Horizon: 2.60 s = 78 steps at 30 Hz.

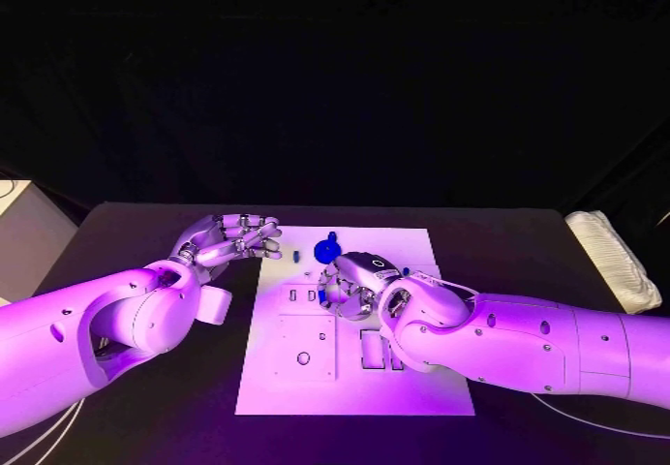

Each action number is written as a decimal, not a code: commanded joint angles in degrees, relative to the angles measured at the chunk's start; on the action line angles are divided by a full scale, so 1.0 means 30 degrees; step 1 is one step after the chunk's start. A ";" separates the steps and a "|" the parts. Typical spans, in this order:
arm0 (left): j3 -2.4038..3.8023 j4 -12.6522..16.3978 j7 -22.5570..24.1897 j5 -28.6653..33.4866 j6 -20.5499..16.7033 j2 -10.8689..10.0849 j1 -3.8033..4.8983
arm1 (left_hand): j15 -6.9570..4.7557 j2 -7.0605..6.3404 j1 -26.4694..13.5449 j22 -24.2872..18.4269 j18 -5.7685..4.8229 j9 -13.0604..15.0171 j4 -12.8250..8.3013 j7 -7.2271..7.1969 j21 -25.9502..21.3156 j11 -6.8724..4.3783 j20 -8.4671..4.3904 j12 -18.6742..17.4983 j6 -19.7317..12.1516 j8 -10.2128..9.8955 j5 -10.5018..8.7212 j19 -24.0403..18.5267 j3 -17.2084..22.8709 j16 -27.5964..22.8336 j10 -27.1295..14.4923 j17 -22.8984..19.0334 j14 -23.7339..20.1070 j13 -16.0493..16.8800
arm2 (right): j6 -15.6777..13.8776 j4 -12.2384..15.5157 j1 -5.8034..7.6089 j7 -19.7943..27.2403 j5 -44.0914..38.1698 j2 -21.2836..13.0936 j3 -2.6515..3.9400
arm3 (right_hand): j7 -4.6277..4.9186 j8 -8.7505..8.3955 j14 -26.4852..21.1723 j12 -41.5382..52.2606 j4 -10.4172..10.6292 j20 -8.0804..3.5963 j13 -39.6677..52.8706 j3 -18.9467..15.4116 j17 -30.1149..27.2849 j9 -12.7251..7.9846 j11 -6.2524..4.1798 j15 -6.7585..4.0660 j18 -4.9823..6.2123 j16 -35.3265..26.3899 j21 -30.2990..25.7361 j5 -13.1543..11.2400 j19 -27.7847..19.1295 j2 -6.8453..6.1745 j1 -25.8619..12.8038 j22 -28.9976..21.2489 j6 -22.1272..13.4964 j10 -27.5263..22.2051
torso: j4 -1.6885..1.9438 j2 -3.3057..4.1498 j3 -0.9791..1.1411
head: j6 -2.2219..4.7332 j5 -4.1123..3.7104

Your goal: Assemble the parts on the task board

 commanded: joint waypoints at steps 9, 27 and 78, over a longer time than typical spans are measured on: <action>0.0014 0.0033 -0.0016 -0.0154 0.0108 -0.0004 0.0008 | -0.0028 -0.0109 -0.0067 0.0028 -0.0069 0.0018 0.0033 0.0007 0.0117 -0.0022 0.0034 0.0069 0.0188 0.0082 -0.0029 -0.0111 0.0120 0.0094 0.0158 0.0026 -0.0129 0.0020 | 0.0037 -0.0395 -0.0118 -0.0075 -0.0633 0.0246 -0.0006 | -0.0024 0.0260 0.1991 0.0091 0.0010 -0.0079 0.5023 0.0102 0.5029 0.0268 -0.0132 -0.0048 -0.0278 0.0083 0.0118 -0.0145 0.1997 -0.0261 -0.0568 0.5031 -0.0009 0.2000 | 0.0005 -0.0012 -0.0006 | -0.0032 0.0012; 0.0014 0.0017 -0.0068 -0.0176 0.0263 -0.0024 0.0008 | -0.0029 -0.0136 -0.0066 0.0043 -0.0067 0.0014 0.0029 -0.0001 0.0135 -0.0023 0.0035 0.0065 0.0188 0.0080 -0.0029 -0.0128 0.0125 0.0104 0.0155 0.0038 -0.0141 0.0018 | -0.0116 -0.0705 -0.0176 -0.0240 -0.1101 0.0509 -0.0006 | 0.0064 0.0189 0.1991 0.0011 0.0054 -0.0042 0.4960 -0.0009 0.5029 0.0233 -0.0059 0.0006 -0.0278 0.0083 0.0118 -0.0188 0.1997 -0.0531 -0.0932 0.5031 -0.0276 0.1940 | 0.0001 -0.0020 0.0001 | 0.0015 -0.0023; 0.0022 -0.0863 -0.5745 -0.6166 0.2002 0.0548 0.0145 | -0.2026 -0.0101 -0.3379 0.8923 -0.0408 0.2268 0.0332 -0.1366 1.1262 -0.1777 -0.1762 1.0625 0.0645 0.3982 -0.0036 0.2768 -0.1270 1.4963 0.1028 1.1513 0.6681 0.7365 | -0.2635 0.0951 0.0674 0.5590 0.5108 -0.1853 0.0204 | 0.1083 -0.1227 0.1917 -0.2018 0.3136 0.0784 0.3353 -0.7977 0.4748 -0.0743 0.0907 0.0864 -0.0203 -0.0022 -0.0152 -0.1334 0.1859 0.0247 0.1262 0.4842 -0.2938 0.0220 | -0.0177 -0.0317 0.0194 | 0.0038 0.0186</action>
